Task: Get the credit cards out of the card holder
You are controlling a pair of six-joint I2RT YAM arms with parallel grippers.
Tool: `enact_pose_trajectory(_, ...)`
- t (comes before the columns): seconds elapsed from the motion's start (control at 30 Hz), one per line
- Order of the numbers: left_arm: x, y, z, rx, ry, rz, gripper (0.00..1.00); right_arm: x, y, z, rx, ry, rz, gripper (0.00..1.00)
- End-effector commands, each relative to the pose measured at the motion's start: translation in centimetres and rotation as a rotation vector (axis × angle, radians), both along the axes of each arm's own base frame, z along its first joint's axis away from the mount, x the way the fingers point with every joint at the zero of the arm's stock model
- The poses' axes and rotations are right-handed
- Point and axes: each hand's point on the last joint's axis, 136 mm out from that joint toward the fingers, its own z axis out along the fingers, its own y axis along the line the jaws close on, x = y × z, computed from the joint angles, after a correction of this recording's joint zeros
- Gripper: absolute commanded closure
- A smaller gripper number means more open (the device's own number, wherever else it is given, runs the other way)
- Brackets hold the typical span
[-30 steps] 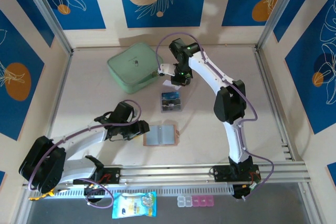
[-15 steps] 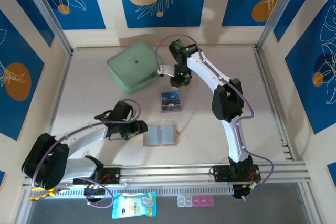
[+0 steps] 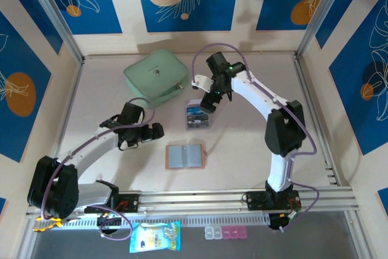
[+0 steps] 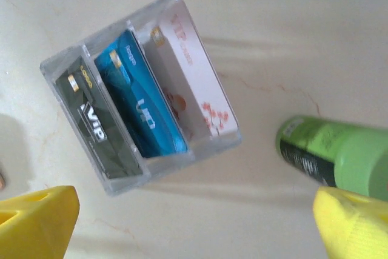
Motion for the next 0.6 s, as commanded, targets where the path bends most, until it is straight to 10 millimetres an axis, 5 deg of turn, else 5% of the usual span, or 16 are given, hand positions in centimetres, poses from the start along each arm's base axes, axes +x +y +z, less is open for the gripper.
enact_pose_trajectory(0.0,1.5,3.0,0.4,0.169,-0.057,-0.006,0.0,1.5,-2.1,1.2,0.068,-0.099,-0.205,0.01)
enact_pose_trajectory(0.37,6.4,10.7,5.2,0.578,-0.39,0.124,0.0,0.6,-13.9,-2.5,0.313,-0.21,-0.791,0.01)
enact_pose_trajectory(0.57,8.3,12.5,5.0,0.702,-0.501,0.114,0.01,0.5,-18.4,-2.6,0.545,-0.37,-0.936,0.01)
